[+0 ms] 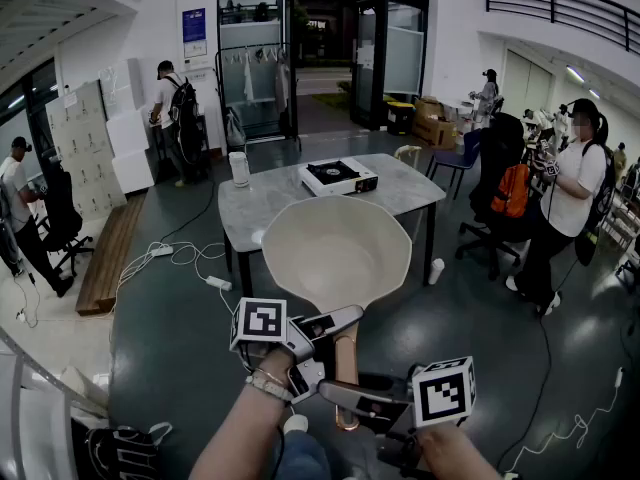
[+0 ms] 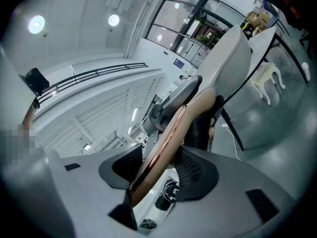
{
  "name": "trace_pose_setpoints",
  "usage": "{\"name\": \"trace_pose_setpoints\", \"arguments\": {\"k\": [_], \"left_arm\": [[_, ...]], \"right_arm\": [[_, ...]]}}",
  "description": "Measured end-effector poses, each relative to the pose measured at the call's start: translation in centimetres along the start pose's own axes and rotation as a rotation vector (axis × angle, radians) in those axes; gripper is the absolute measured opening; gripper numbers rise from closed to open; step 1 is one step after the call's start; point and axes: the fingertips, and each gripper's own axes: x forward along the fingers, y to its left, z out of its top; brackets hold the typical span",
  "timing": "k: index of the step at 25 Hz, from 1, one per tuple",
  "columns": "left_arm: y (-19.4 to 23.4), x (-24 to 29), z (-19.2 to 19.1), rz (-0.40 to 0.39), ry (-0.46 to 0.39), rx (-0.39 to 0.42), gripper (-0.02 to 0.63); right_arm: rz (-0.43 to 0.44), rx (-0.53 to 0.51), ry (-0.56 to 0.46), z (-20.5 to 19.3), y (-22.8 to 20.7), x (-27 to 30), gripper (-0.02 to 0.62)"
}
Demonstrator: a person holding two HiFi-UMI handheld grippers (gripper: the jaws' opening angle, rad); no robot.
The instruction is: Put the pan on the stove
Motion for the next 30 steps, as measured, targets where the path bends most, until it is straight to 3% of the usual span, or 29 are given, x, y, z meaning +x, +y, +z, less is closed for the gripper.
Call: {"name": "trace_pose_setpoints", "arguments": {"k": [13, 30], "left_arm": [[0.9, 0.6, 1.7, -0.02, 0.004, -0.025, 0.239], [4.3, 3.6, 12.2, -0.034, 0.04, -0.054, 0.239]], "right_arm": [[-0.013, 0.003, 0.006, 1.4, -1.3, 1.0, 0.219], [-0.056, 0.022, -0.028, 10.4, -7.0, 6.2, 0.219]]}}
